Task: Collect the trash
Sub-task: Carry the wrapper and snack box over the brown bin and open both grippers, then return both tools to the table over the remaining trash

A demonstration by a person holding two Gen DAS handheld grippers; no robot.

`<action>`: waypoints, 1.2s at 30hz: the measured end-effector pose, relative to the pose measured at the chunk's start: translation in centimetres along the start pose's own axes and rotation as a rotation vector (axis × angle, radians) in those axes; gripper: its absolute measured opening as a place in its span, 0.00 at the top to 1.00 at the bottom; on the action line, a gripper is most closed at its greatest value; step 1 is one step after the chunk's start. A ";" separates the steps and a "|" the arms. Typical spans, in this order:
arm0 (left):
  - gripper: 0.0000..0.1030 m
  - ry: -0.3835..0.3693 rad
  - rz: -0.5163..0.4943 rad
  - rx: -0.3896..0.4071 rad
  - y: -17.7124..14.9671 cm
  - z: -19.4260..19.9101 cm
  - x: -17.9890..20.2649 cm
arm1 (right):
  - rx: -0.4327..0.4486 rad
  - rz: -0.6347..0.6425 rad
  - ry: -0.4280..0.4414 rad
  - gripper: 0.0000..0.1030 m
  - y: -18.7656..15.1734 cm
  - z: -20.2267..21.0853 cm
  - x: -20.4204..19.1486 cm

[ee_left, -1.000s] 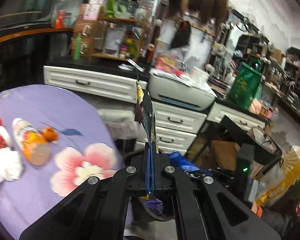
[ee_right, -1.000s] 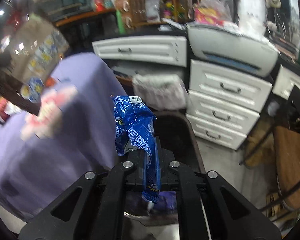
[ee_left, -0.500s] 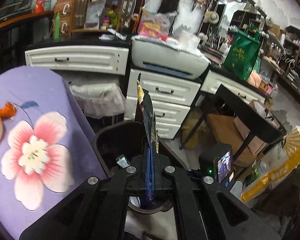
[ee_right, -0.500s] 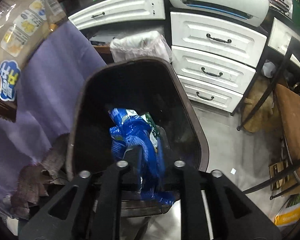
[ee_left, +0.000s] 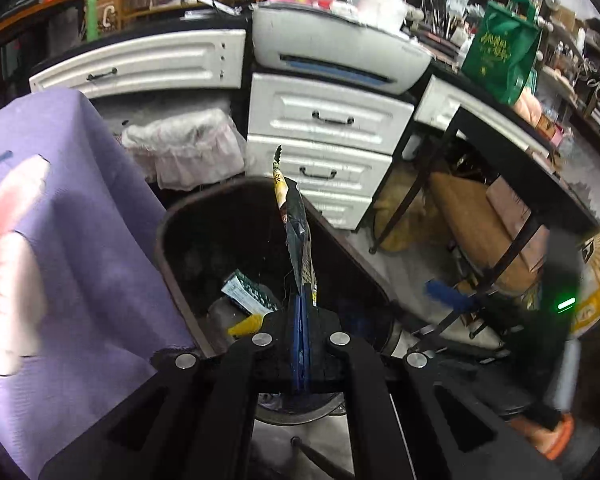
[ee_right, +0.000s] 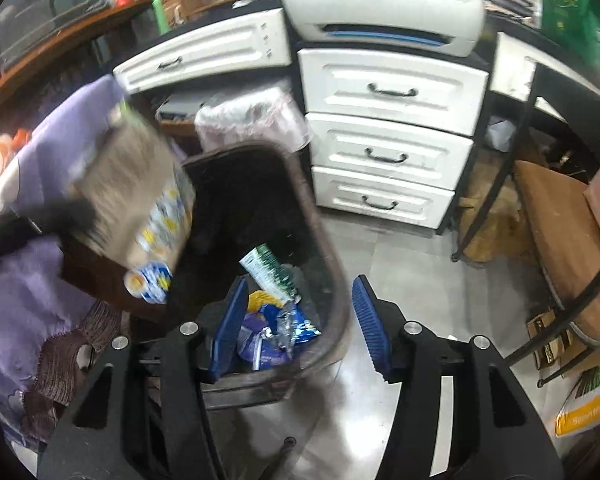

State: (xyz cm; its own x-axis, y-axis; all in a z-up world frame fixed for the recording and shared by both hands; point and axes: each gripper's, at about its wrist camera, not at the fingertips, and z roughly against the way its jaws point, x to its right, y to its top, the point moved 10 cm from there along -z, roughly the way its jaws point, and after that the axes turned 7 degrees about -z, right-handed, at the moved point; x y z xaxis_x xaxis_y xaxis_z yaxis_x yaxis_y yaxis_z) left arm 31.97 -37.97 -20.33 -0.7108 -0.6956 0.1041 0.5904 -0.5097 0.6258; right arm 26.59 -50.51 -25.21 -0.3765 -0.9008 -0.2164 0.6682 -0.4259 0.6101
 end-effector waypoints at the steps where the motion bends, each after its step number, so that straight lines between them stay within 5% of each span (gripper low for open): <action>1: 0.98 0.002 -0.004 -0.014 -0.3 -0.7 0.2 | 0.008 -0.010 -0.007 0.47 0.2 0.4 0.4; 18: 0.95 0.034 -0.047 -0.170 -3.3 -6.9 0.9 | 0.085 -0.137 -0.037 0.46 2.6 4.5 5.0; 22: 0.52 0.031 -0.038 -0.147 -3.0 -6.5 1.0 | 0.092 -0.141 -0.038 0.46 2.8 4.8 5.0; 23: 0.48 0.033 -0.039 -0.136 -2.9 -6.3 1.0 | 0.095 -0.143 -0.042 0.46 2.8 4.9 5.1; 33: 0.31 0.037 -0.059 -0.045 -2.0 -2.0 1.7 | 0.117 -0.144 -0.037 0.45 3.8 5.7 4.6; 36: 0.27 0.043 -0.068 -0.007 -1.8 0.2 1.6 | 0.121 -0.130 -0.028 0.38 4.1 5.8 3.8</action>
State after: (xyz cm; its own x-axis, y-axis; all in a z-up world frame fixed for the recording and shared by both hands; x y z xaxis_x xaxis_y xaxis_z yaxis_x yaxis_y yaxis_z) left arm 29.68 -38.10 -21.09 -0.7321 -0.6806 0.0282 0.5444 -0.5596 0.6249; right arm 24.20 -55.16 -19.06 -0.4734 -0.8353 -0.2796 0.5311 -0.5239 0.6659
